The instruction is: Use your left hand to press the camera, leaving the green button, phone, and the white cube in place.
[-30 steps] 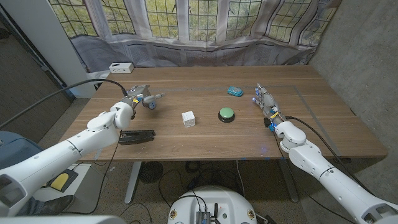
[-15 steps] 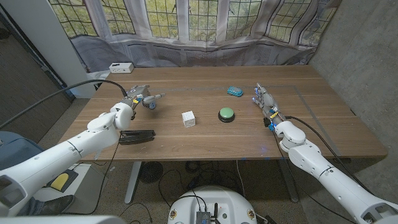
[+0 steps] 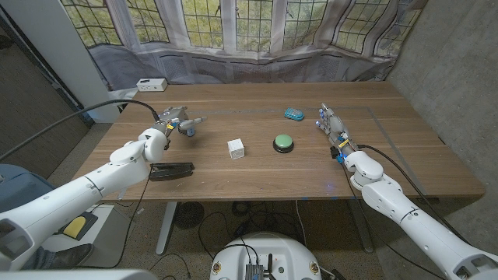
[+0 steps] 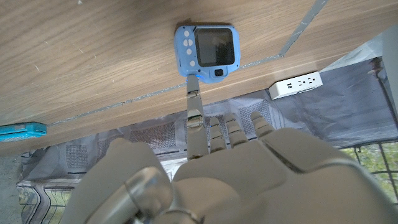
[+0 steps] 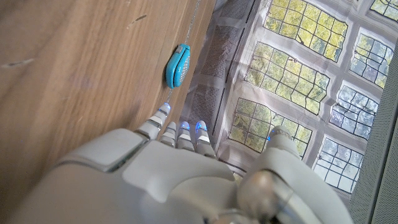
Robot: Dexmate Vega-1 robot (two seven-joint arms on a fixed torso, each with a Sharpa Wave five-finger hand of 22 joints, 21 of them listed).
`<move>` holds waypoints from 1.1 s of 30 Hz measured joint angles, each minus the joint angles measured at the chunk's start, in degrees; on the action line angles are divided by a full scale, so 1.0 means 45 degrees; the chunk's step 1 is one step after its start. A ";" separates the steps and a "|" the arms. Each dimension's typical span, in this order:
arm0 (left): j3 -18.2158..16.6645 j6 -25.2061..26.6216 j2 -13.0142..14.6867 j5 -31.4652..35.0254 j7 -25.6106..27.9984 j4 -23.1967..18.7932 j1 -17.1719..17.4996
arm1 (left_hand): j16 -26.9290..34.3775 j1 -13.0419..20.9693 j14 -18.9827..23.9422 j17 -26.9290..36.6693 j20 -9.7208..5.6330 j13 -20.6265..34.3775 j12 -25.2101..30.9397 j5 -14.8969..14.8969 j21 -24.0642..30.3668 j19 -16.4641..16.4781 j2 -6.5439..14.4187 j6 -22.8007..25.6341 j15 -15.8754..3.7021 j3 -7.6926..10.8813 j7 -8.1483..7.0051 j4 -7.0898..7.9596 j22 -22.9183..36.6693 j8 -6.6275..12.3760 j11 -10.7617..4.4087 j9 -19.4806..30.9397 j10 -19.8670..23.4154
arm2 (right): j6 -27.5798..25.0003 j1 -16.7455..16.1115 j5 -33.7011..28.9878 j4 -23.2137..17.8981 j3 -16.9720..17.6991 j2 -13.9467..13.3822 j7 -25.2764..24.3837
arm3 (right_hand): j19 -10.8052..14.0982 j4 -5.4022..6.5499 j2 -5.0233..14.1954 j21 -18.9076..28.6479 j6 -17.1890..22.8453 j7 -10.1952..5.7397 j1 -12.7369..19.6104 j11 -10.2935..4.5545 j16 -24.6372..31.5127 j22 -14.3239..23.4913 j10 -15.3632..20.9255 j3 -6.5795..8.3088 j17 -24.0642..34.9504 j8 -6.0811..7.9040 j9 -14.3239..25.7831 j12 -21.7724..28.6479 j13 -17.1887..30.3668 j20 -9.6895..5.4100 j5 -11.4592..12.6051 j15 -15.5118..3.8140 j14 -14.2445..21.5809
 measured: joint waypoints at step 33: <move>-0.0213 0.0295 0.0004 0.0014 0.0298 -0.0384 0.0237 | 0.0000 0.0066 0.0000 0.0000 0.0000 -0.0002 0.0000 -0.0049 0.0000 0.0000 0.0067 -0.0198 0.0000 -0.0002 -0.0202 0.0002 0.0000 -0.0072 0.0000 0.0020 0.0000 | 0.0230 -0.0114 0.0113 0.0127 0.0099 -0.0005 0.0147 | 0.0001 0.0000 0.0035 0.0000 -0.0001 0.0001 -0.0035 0.0000 0.0000 0.0000 0.0000 0.0000 -0.0001 0.0000 0.0000 0.0000 0.0000 0.0000 0.0000 0.0070 0.0071</move>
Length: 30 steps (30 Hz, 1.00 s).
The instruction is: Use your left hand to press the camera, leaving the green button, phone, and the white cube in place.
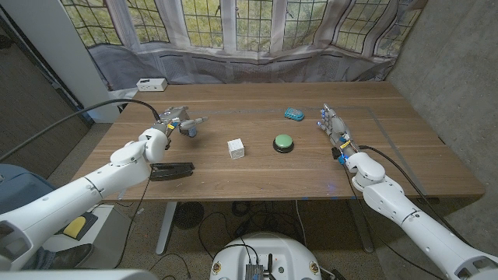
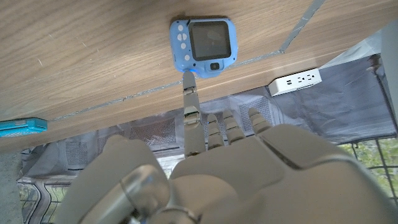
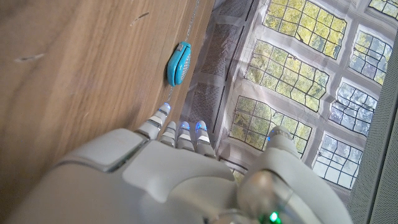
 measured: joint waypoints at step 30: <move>-0.0237 -0.0256 0.0069 -0.0352 0.0325 0.0023 0.0170 | 0.0000 0.0138 0.0120 0.0000 0.0012 -0.0002 0.0000 0.0000 0.0000 0.0125 -0.0003 -0.0363 0.0120 0.0035 -0.0222 -0.0035 0.0000 -0.0185 0.0001 0.0001 0.0000 | -0.0082 -0.0287 -0.0070 -0.0440 0.0064 -0.0105 -0.0300 | 0.0000 0.0000 -0.0001 0.0000 0.0000 0.0000 0.0001 0.0000 0.0000 0.0000 0.0000 0.0000 0.0000 0.0000 -0.0001 0.0000 0.0000 0.0000 0.0000 -0.0002 -0.0002</move>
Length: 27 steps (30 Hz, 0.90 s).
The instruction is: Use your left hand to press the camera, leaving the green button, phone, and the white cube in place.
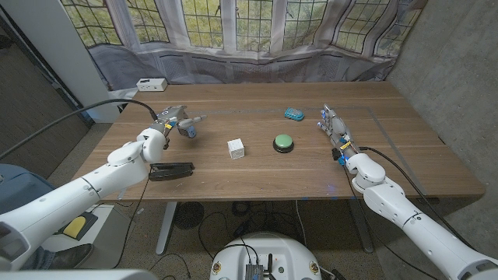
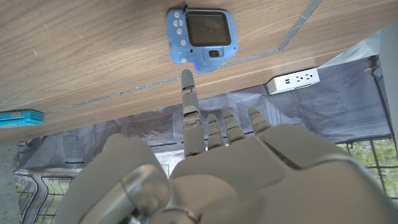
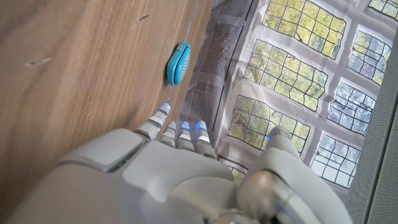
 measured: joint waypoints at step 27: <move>-0.0516 -0.0333 -0.0020 -0.0425 0.0715 -0.0075 0.0461 | 0.0000 0.0217 0.0399 0.0031 0.0025 0.0062 0.0000 -0.0197 0.0000 0.0430 -0.0084 -1.0613 0.0164 0.0053 -0.2381 0.0054 0.0031 -0.0334 0.0092 -0.0062 -0.0055 | -0.0016 0.0000 -0.0019 -0.0061 -0.0009 -0.0013 0.0031 | 0.0000 -0.0053 0.0000 0.0000 0.0045 -0.0046 0.0000 0.0000 0.0000 0.0000 0.0000 0.0053 0.0000 0.0000 0.0000 0.0000 0.0000 0.0000 0.0000 0.0000 -0.0001</move>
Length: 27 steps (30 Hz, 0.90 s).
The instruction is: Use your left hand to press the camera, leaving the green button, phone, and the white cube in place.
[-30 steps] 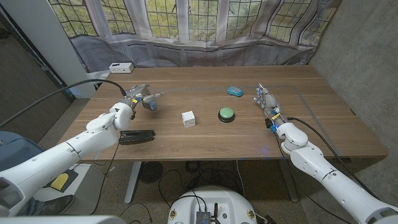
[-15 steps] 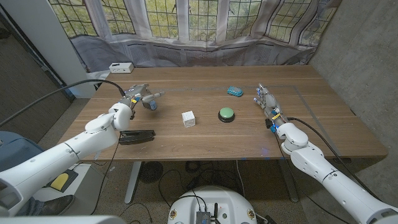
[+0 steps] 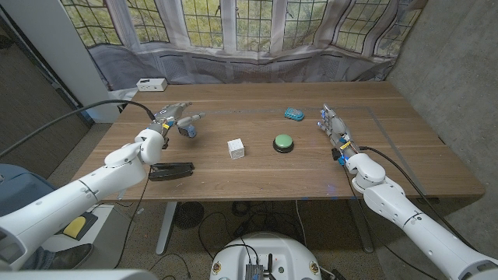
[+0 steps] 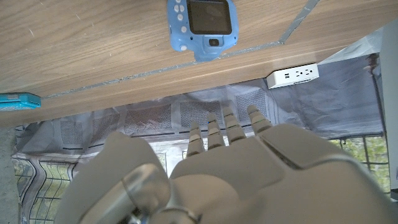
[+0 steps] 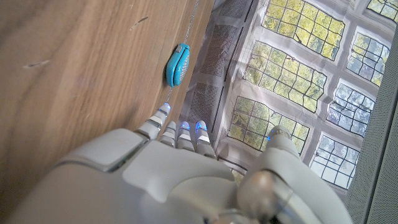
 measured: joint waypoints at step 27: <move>-0.1725 -0.2134 -0.0121 -0.2702 0.1065 -0.0361 0.1484 | -0.0051 -0.0001 -0.0078 -0.0002 0.0002 0.0059 -0.0054 -0.0099 0.0000 0.0134 0.0001 0.0227 0.0140 -0.0001 0.0534 0.0001 -0.0002 0.0347 0.0270 0.0001 -0.0406 | 0.0870 -0.0163 -0.0218 -0.0035 0.0136 0.0090 0.0045 | 0.0344 0.0001 0.0000 0.0063 0.0229 0.0229 0.0000 0.0138 0.0000 0.0000 0.0322 -0.0001 0.0000 0.0000 0.0000 0.0051 0.0000 -0.0161 0.0000 -0.0149 0.0263</move>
